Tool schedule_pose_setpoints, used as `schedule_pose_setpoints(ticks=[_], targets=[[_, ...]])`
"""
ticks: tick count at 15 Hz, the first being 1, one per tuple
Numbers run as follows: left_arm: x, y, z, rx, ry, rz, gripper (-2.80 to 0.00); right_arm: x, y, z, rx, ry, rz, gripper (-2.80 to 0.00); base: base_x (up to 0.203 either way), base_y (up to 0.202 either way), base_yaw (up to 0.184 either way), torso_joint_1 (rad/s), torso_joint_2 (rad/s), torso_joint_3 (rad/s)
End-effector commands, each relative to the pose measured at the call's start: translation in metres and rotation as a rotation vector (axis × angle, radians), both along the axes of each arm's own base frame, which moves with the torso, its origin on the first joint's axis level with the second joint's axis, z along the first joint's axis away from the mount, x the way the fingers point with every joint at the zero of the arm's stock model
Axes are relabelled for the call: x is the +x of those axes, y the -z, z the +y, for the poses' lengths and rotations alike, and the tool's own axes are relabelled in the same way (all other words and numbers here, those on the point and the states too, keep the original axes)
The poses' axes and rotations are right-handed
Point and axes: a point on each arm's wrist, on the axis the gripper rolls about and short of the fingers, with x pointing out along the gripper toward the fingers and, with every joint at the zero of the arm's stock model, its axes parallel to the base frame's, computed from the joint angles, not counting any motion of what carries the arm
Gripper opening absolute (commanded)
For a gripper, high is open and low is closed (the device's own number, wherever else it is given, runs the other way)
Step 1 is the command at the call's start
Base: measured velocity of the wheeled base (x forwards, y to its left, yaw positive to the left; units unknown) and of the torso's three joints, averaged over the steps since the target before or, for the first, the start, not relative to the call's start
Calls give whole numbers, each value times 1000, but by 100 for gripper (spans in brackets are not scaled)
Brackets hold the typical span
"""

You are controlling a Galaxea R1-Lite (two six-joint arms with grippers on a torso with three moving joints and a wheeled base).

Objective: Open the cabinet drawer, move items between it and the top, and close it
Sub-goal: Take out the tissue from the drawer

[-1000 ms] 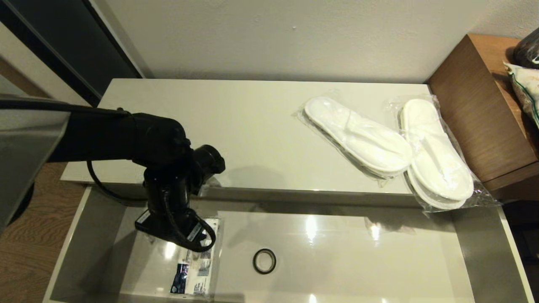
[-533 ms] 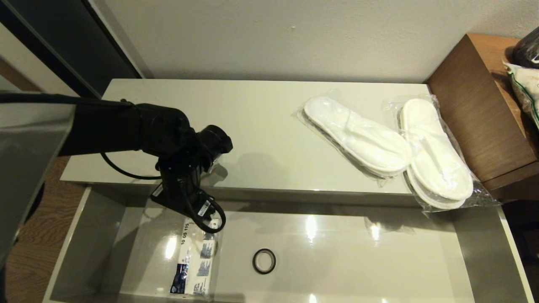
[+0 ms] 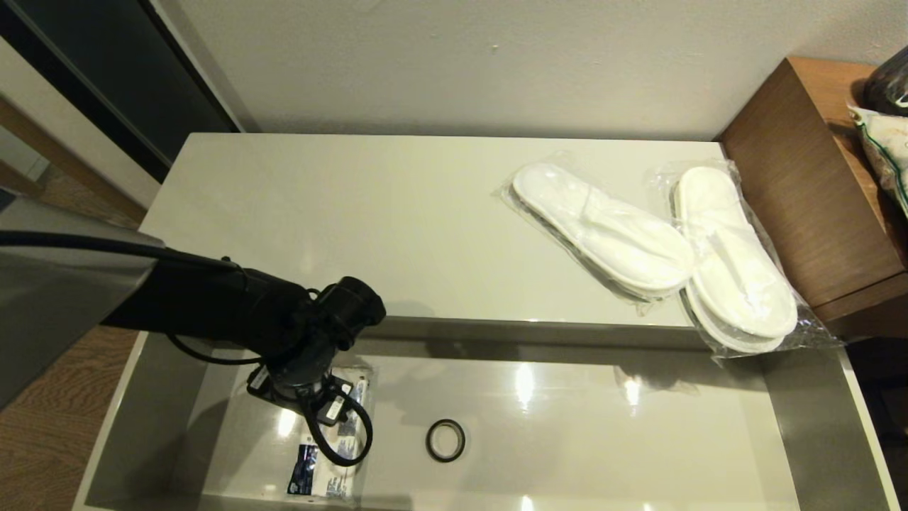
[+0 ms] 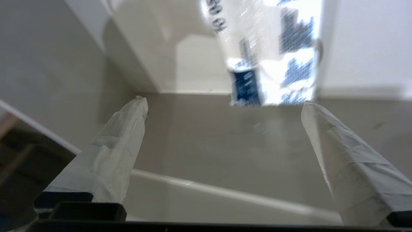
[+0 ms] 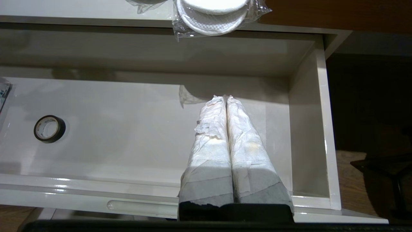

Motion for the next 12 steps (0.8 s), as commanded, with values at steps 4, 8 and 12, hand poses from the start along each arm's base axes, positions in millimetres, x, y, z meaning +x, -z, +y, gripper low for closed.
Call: schedule_pose_setpoints(ticks=[4,8,12], targets=[[9,6,-33,0,-55,-107,0,0,0,0,0,0,-3,-280,0,0,0,0,0,0],[-9,-7,-41,66,-110,-239,0,0,0,0,0,0,-1,-280,0,0,0,0,0,0],[-33,-40,-34,49,-85,-303,0,0,0,0,0,0,-3,-280,0,0,0,0,0,0]])
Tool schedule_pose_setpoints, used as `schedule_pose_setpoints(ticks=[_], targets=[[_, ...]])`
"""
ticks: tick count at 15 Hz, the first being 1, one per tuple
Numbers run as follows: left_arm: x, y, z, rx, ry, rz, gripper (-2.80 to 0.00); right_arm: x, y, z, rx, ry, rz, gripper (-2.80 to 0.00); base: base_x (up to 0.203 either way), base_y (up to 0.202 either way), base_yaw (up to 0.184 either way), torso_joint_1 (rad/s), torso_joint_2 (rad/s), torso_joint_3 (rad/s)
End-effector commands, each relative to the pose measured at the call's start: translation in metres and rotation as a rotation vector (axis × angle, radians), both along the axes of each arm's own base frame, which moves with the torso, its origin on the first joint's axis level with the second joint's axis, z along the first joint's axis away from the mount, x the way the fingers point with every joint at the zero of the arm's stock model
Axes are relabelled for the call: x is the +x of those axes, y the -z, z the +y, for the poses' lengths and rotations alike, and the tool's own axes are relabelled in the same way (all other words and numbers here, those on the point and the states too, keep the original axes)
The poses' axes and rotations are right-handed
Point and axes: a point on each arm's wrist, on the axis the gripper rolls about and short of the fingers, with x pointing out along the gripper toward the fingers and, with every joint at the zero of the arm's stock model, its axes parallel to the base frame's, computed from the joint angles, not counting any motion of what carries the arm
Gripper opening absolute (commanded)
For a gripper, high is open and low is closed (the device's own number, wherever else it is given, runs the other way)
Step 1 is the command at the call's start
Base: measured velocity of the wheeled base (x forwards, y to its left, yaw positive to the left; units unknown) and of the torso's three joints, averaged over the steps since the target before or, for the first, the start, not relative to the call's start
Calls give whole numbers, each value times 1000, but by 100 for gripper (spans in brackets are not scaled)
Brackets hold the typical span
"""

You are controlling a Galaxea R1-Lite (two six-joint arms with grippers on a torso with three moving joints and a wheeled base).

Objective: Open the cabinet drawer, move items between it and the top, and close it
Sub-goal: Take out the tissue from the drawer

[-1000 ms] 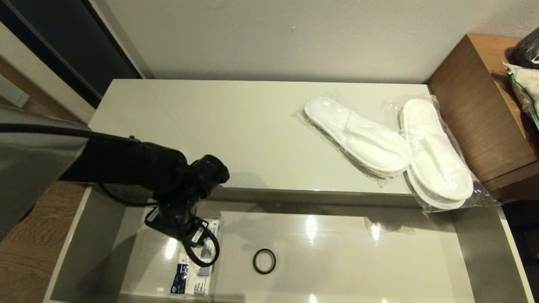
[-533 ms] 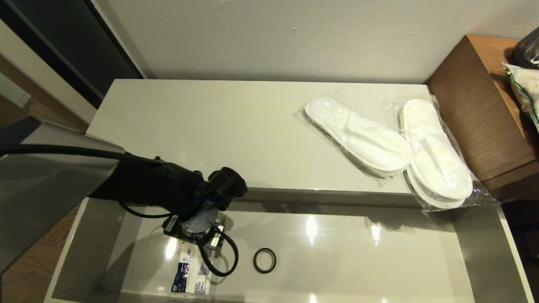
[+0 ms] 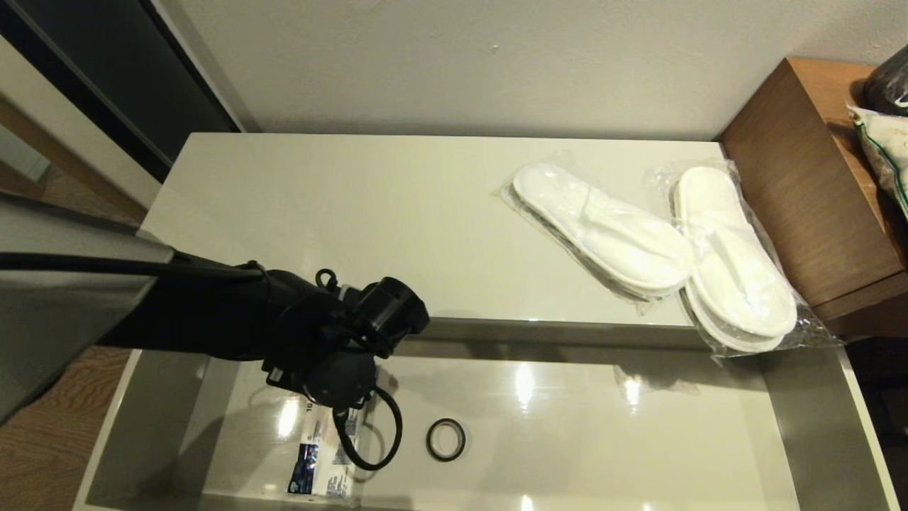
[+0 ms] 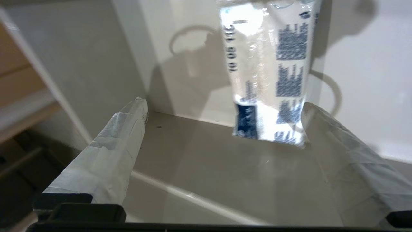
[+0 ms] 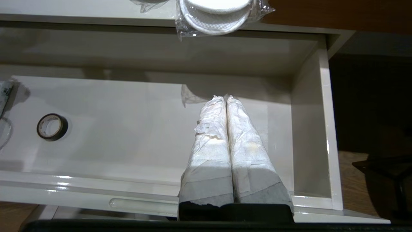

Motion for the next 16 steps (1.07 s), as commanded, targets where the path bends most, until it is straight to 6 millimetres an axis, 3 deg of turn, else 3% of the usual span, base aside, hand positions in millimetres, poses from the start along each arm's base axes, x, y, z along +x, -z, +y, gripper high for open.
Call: schedule_pose_setpoints(ticks=[1,2,6,11,16], targets=[[-16,-27,7,-23,13,-43,0,0,0,0,0,0,-1,-280,0,0,0,0,0,0],[-25,-31,10,-16,22,-24,0,0,0,0,0,0,-1,-280,0,0,0,0,0,0],[-36,6,16,-62,-45,102,0,0,0,0,0,0,0,-280,0,0,0,0,0,0],[-32,58,11,-47,-167,167,0,0,0,0,0,0,0,-280,0,0,0,0,0,0],[-23,84,5,-74,-192,149,0,0,0,0,0,0,-3,-280,0,0,0,0,0,0]])
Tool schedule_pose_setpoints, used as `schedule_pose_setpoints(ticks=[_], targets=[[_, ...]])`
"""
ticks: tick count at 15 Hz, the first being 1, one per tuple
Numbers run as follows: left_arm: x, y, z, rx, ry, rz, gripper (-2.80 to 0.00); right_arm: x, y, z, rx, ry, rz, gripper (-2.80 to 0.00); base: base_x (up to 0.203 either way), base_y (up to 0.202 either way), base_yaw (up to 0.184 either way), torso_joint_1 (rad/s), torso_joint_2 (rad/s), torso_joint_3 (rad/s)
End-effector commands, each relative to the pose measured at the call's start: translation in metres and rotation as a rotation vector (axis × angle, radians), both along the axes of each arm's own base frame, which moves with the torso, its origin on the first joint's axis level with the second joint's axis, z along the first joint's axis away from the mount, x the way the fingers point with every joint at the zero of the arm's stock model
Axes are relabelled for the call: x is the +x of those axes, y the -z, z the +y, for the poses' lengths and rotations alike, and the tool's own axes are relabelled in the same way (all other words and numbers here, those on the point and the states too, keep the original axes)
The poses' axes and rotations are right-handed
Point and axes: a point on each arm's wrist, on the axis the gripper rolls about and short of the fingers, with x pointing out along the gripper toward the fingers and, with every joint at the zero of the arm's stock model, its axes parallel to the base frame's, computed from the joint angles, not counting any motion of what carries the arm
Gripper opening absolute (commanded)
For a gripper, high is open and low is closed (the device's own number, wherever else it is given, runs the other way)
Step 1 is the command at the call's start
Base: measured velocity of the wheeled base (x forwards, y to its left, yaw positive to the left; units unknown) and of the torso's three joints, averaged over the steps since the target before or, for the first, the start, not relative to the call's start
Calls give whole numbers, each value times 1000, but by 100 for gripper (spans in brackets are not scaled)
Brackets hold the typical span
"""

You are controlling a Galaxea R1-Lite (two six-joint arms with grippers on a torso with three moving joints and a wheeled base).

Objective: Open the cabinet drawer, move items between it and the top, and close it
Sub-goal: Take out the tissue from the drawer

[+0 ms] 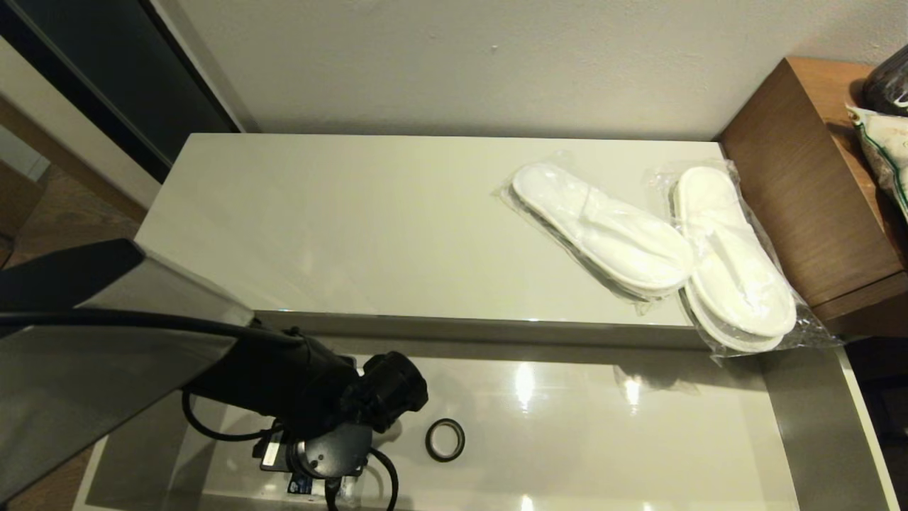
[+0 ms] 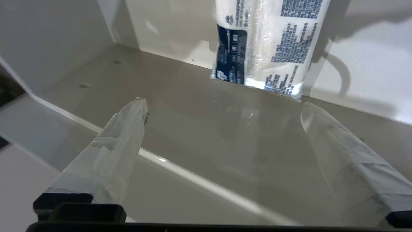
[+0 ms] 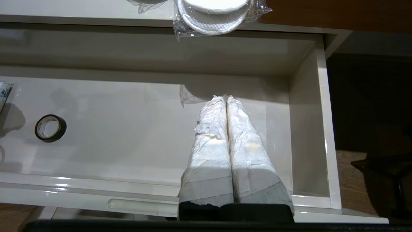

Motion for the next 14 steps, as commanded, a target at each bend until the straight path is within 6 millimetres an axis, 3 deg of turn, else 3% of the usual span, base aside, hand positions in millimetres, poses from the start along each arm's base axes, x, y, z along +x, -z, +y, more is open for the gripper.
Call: schedule_pose_setpoints(ticks=[1,4,6,9,14], targets=[[2,17,-2,21,-26,25,0,0,0,0,-1,0,-2,-280,0,0,0,0,0,0],[7,37,1,32,-78,51,0,0,0,0,-1,0,-2,-280,0,0,0,0,0,0],[20,43,8,-10,-119,50,0,0,0,0,-1,0,-4,-280,0,0,0,0,0,0],[36,57,2,-57,-109,44,0,0,0,0,-1,0,-2,-280,0,0,0,0,0,0],[59,54,11,-161,-76,40,0,0,0,0,-1,0,-4,-280,0,0,0,0,0,0]])
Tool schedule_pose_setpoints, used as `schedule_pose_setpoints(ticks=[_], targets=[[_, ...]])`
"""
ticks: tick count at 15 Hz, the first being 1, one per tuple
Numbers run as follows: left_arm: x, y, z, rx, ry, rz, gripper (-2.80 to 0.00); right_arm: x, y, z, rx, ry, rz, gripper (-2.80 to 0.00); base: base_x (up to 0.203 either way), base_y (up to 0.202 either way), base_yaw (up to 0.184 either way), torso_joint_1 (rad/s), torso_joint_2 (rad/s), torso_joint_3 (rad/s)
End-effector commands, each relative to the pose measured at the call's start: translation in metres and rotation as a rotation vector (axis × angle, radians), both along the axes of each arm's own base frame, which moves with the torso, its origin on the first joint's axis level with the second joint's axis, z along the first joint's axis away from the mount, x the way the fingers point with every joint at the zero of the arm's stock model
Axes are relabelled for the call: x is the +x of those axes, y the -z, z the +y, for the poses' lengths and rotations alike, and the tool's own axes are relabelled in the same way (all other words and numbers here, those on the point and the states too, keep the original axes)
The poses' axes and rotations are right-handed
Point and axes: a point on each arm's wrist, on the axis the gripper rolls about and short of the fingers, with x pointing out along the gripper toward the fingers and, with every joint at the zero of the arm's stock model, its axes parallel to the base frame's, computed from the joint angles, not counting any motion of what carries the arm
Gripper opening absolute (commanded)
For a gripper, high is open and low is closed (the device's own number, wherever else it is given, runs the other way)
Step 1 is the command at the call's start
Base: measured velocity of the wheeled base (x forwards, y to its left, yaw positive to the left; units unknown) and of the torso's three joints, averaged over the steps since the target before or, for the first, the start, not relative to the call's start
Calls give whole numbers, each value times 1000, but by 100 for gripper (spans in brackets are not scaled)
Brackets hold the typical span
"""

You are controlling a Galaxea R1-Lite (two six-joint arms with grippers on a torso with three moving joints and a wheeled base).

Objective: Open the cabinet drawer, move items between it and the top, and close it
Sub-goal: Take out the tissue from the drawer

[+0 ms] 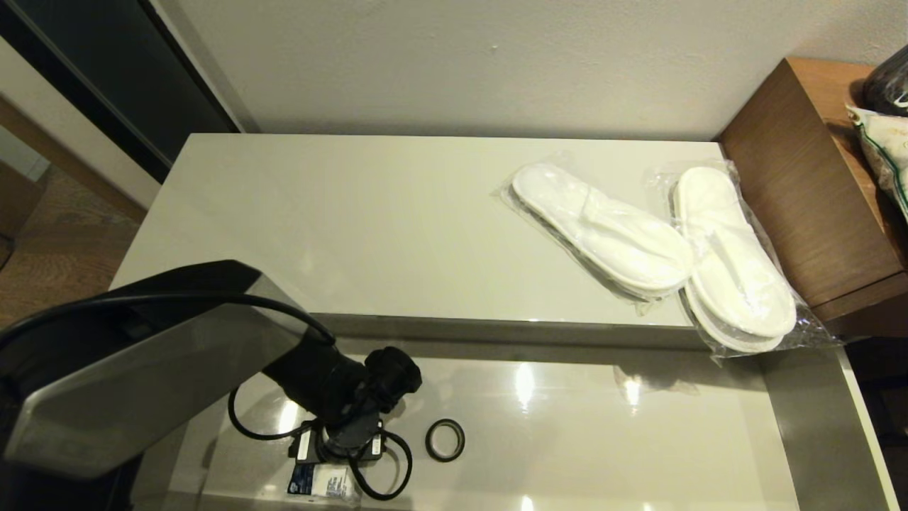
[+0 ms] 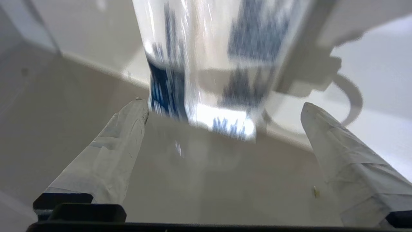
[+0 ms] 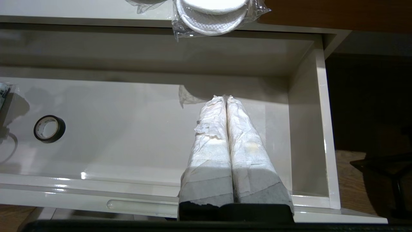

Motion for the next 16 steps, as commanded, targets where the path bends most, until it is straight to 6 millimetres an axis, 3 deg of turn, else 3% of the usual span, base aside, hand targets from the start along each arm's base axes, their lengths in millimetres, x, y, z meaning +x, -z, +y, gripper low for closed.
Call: schedule_pose_setpoints(ticks=[1,5,9,16], targets=[[10,1,10,-3,-9,-16,0,0,0,0,-1,-1,-4,-280,0,0,0,0,0,0],[25,14,27,-11,-23,-37,0,0,0,0,-1,-1,-4,-280,0,0,0,0,0,0],[36,26,22,-40,-10,-57,0,0,0,0,-1,-1,-2,-280,0,0,0,0,0,0],[31,27,23,-47,-3,-70,0,0,0,0,-1,-1,-2,-280,0,0,0,0,0,0]])
